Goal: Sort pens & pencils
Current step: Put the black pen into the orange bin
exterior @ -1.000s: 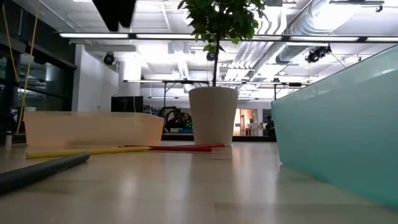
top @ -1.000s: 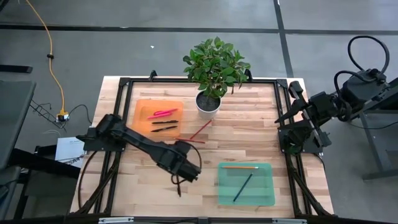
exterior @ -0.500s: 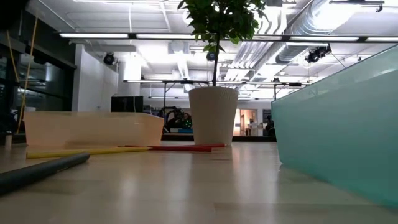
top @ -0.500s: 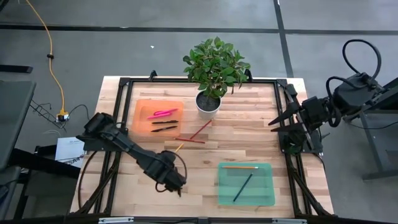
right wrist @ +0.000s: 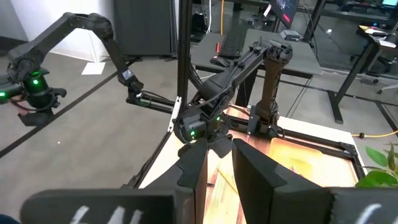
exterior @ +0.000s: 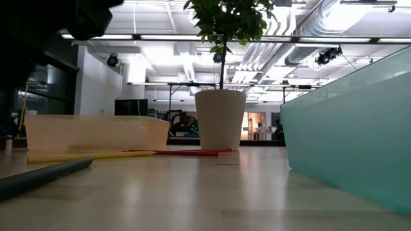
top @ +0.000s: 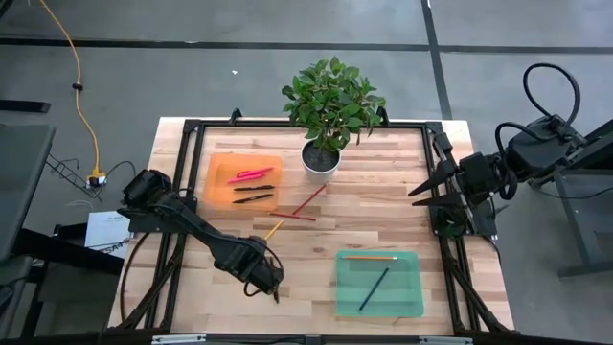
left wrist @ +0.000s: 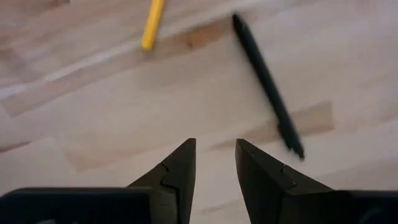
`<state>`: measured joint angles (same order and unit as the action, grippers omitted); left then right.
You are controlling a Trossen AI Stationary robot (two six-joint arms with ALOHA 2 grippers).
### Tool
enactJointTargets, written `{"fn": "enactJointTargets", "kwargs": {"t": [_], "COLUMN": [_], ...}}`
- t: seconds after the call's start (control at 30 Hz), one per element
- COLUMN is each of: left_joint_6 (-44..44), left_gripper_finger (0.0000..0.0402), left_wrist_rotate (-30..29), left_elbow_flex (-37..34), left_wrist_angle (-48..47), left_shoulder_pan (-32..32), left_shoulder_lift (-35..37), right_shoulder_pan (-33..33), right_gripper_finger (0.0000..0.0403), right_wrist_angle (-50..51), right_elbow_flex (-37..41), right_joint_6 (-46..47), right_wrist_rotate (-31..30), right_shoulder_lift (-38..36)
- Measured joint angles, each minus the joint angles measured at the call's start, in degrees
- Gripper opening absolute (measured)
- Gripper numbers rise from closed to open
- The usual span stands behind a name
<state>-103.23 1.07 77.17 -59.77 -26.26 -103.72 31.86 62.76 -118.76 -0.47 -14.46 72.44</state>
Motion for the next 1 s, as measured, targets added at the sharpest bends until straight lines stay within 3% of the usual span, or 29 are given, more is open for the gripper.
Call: {"fn": "enactJointTargets", "kwargs": {"t": [0.23,1.0], "left_joint_6": [-2.3,-2.2], "left_gripper_finger": [0.0101,0.0101], "left_wrist_rotate": [-4.3,-1.4], "left_elbow_flex": [0.0,0.1], "left_wrist_angle": [0.9,10.9], "left_shoulder_pan": [2.1,4.5], "left_shoulder_lift": [-0.2,-7.3], "right_shoulder_pan": [0.0,0.0], "right_gripper_finger": [0.0067,0.0067], "right_wrist_angle": [0.1,3.0], "right_elbow_flex": [0.0,0.0], "right_joint_6": [0.0,-1.5], "right_wrist_rotate": [0.1,1.2], "right_shoulder_lift": [0.0,-0.1]}}
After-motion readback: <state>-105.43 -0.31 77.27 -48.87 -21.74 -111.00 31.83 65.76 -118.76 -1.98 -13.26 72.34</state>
